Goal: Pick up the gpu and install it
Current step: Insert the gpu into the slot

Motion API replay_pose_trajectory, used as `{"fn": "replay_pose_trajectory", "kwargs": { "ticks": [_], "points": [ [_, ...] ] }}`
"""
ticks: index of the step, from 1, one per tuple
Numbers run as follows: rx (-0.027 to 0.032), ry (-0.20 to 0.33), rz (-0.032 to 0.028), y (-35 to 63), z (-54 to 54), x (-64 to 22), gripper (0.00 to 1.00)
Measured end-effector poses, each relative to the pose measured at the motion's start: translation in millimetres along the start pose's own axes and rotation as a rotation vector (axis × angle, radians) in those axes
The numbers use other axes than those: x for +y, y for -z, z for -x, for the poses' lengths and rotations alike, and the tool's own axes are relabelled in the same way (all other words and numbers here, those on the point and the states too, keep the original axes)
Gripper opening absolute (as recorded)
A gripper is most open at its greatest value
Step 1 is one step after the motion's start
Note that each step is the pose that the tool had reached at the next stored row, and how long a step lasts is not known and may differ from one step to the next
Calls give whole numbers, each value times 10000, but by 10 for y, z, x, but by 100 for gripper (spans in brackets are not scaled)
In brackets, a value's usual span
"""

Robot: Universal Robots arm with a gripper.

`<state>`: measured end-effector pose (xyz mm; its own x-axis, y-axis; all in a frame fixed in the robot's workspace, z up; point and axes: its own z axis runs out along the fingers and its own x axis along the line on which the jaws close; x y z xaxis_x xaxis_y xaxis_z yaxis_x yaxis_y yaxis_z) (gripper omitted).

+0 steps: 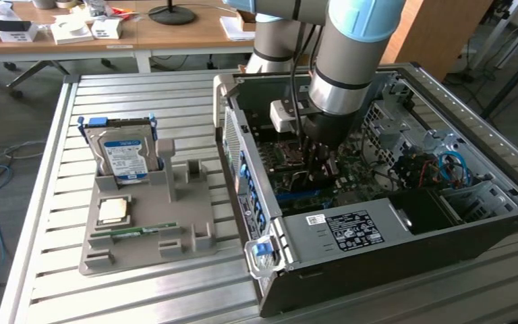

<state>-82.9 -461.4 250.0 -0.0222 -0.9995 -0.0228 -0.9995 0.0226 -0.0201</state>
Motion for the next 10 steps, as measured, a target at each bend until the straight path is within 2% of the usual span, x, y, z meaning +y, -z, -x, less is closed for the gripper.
{"fn": "replay_pose_trajectory", "kwargs": {
  "ticks": [10],
  "points": [
    [-2,0,-1,-12,0,0,26]
  ]
}}
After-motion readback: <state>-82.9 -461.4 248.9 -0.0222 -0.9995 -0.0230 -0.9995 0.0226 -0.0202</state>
